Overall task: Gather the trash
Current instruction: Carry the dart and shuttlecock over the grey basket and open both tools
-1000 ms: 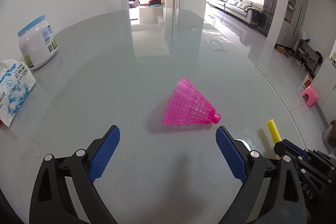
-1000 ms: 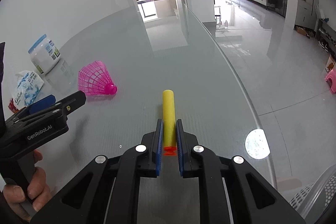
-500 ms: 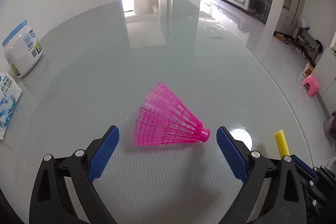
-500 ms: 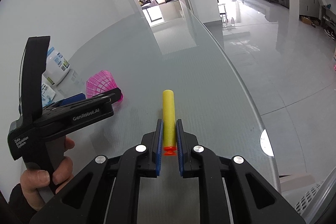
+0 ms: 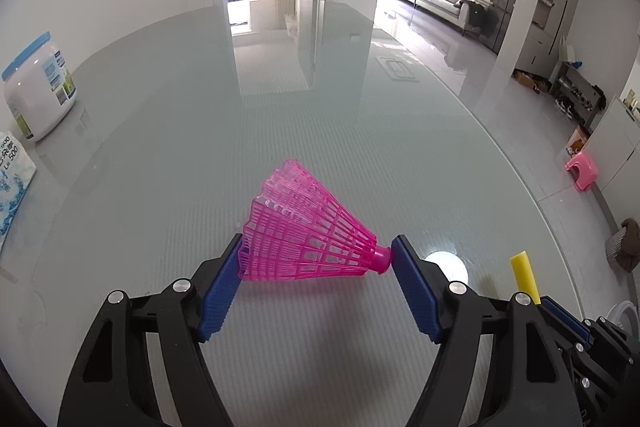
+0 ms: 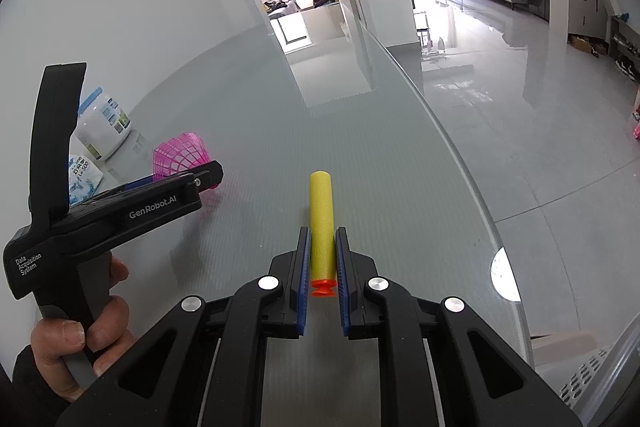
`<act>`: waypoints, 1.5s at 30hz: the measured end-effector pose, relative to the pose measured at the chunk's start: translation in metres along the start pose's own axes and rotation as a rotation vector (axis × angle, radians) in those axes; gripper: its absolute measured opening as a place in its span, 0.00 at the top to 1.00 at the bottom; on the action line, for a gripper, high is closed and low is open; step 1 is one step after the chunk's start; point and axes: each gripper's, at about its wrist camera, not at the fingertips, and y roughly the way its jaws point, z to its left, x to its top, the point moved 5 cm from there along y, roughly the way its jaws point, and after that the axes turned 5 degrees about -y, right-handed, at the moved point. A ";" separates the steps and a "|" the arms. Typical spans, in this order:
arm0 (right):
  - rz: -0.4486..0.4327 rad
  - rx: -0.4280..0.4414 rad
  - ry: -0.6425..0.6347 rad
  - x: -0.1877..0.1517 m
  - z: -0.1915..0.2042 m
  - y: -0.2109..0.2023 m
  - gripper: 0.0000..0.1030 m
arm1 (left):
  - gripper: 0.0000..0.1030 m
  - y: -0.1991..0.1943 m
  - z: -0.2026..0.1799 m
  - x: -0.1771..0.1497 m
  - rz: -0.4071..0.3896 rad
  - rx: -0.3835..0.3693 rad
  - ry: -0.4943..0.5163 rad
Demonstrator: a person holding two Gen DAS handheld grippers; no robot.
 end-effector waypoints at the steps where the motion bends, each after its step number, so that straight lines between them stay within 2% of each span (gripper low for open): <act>1: -0.002 -0.001 0.005 -0.002 0.000 -0.002 0.88 | 0.31 -0.004 -0.001 -0.002 -0.005 0.002 -0.001; 6: -0.021 0.000 0.032 -0.007 0.000 -0.013 0.88 | 0.31 -0.022 0.002 -0.012 -0.025 -0.008 -0.005; 12: -0.060 -0.007 0.051 -0.020 -0.004 -0.046 0.88 | 0.31 -0.052 -0.001 -0.025 -0.063 -0.011 0.018; 17: -0.082 -0.030 0.079 -0.041 -0.013 -0.083 0.88 | 0.31 -0.082 -0.013 -0.042 -0.099 -0.026 0.056; 21: -0.101 -0.055 0.114 -0.064 -0.027 -0.120 0.88 | 0.31 -0.106 -0.031 -0.060 -0.115 -0.066 0.084; 30: -0.153 -0.137 0.192 -0.122 -0.074 -0.203 0.88 | 0.31 -0.152 -0.110 -0.113 -0.097 -0.208 0.188; 35: -0.165 -0.220 0.250 -0.160 -0.117 -0.248 0.88 | 0.31 -0.172 -0.164 -0.143 -0.087 -0.285 0.259; 41: -0.147 -0.292 0.326 -0.199 -0.160 -0.279 0.88 | 0.31 -0.179 -0.228 -0.177 -0.044 -0.360 0.351; 45: -0.155 -0.307 0.352 -0.209 -0.174 -0.288 0.88 | 0.31 -0.173 -0.261 -0.198 -0.012 -0.378 0.420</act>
